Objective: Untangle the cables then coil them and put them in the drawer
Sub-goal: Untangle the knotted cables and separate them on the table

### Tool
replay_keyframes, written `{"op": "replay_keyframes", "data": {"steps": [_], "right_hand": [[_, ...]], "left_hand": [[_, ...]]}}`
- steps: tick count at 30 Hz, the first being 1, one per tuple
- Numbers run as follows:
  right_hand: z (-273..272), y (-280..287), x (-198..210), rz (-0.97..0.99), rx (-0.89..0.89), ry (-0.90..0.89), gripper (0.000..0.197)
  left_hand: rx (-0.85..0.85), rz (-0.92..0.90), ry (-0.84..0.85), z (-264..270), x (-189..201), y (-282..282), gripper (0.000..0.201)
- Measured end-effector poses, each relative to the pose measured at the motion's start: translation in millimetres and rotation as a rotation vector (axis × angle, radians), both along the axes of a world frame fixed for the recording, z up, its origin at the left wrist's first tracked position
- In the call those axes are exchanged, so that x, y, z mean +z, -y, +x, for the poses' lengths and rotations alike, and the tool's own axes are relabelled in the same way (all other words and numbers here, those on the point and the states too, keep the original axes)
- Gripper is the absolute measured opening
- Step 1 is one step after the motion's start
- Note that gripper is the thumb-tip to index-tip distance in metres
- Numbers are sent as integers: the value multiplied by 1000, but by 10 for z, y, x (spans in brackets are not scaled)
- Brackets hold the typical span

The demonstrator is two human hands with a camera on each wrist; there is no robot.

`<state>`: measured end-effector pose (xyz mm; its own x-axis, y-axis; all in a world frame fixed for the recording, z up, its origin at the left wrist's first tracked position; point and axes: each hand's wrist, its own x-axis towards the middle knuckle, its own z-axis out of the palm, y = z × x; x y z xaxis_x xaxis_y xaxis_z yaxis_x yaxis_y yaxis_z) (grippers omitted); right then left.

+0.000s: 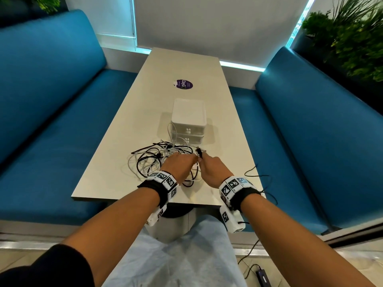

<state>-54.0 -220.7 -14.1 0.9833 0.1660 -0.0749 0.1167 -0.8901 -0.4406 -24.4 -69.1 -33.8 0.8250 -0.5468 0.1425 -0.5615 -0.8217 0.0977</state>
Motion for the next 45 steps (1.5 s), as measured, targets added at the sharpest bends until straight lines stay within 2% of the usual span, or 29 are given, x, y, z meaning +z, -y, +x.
{"op": "replay_keyframes", "data": {"steps": [4, 7, 10, 13, 19, 22, 24, 28, 32, 36, 40, 45], "right_hand": [[-27, 72, -20, -13, 25, -36, 27], [-59, 160, -4, -45, 28, -19, 30], [-82, 276, -5, -75, 7, -45, 33], [-115, 377, 12, -161, -30, -56, 33], [-118, 569, 95, -500, -98, 20, 32], [-133, 662, 143, -592, -134, 45, 32], [-151, 732, 131, -603, -192, -3, 32], [-178, 786, 23, -440, -308, -125, 32], [-188, 620, -6, -318, -316, -85, 32], [-169, 396, -30, -189, -194, -14, 34], [-154, 204, -118, -79, -16, -92, 32], [-157, 133, -224, 1, -22, -152, 29]], "left_hand": [[-86, -121, 64, 27, -89, -59, 15], [-107, -228, 93, 33, -68, -107, 23], [-142, -78, 246, 21, -65, -140, 28], [-116, 68, 323, -32, -60, -172, 26], [-107, 170, 377, -73, -42, -105, 12], [-99, 175, 397, -66, -3, -86, 10], [-118, 166, 372, -91, 28, -94, 11], [-203, 222, 284, -144, -43, -97, 22], [-239, 298, 173, -154, -184, -28, 29], [-207, 313, 162, -160, -221, 58, 29], [-127, 253, 108, -138, -241, 71, 22], [-78, 100, 27, -112, -249, 12, 16]]}}
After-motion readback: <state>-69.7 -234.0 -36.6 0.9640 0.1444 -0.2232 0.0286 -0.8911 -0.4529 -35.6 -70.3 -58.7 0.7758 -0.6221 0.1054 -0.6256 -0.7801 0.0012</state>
